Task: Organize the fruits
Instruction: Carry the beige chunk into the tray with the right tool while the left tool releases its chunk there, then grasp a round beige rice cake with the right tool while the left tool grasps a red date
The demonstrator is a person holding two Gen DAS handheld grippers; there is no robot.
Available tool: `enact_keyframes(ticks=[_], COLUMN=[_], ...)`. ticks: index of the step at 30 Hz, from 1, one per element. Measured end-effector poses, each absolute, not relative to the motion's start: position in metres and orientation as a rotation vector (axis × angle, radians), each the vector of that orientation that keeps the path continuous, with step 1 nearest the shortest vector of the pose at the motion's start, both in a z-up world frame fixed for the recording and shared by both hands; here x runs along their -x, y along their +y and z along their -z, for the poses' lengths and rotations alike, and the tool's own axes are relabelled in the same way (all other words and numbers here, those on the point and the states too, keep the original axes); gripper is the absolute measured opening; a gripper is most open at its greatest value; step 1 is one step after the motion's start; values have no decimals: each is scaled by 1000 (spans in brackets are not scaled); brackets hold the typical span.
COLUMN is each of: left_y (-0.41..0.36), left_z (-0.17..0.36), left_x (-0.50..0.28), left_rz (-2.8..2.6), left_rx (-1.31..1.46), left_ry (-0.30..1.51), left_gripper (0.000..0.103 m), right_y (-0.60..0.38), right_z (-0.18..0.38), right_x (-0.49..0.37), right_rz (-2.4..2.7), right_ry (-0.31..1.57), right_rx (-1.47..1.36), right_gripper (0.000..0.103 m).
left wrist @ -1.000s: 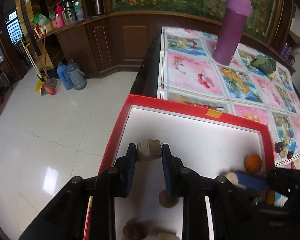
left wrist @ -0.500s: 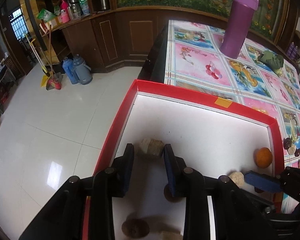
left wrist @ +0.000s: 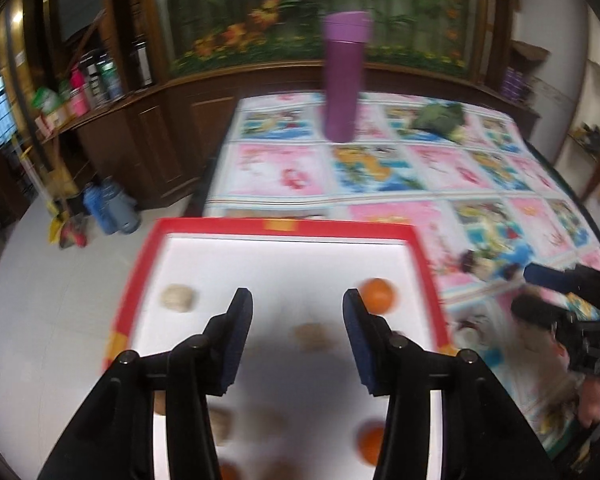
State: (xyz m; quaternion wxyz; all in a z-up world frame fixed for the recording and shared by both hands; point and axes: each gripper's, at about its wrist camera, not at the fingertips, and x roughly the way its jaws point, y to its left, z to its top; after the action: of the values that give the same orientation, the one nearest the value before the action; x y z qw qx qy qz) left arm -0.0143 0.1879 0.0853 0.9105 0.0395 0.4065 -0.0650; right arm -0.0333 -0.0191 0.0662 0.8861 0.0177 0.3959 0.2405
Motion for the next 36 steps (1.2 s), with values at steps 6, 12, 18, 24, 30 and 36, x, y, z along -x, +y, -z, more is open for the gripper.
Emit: enact_keyframes(ticks=[6, 12, 18, 24, 30, 36], left_y=[144, 102, 76, 60, 43, 36], left_z=[-75, -65, -50, -46, -37, -38], left_x=[9, 1, -10, -18, -28, -36], left_rz=[222, 274, 297, 304, 303, 280], left_rx=[-131, -235, -351, -400, -458, -483], left_ry=[853, 858, 895, 896, 922, 927], left_gripper=[47, 47, 47, 47, 47, 47], right_y=[-93, -120, -115, -111, -105, -120], right_z=[-52, -38, -30, -21, -17, -17], right_x=[42, 37, 36, 29, 26, 21], right_rz=[-345, -304, -323, -334, -320, -338], right_ry=[855, 880, 891, 917, 918, 935], right_rx=[-83, -113, -60, -54, -20, -120], right_gripper=[57, 57, 57, 46, 29, 29])
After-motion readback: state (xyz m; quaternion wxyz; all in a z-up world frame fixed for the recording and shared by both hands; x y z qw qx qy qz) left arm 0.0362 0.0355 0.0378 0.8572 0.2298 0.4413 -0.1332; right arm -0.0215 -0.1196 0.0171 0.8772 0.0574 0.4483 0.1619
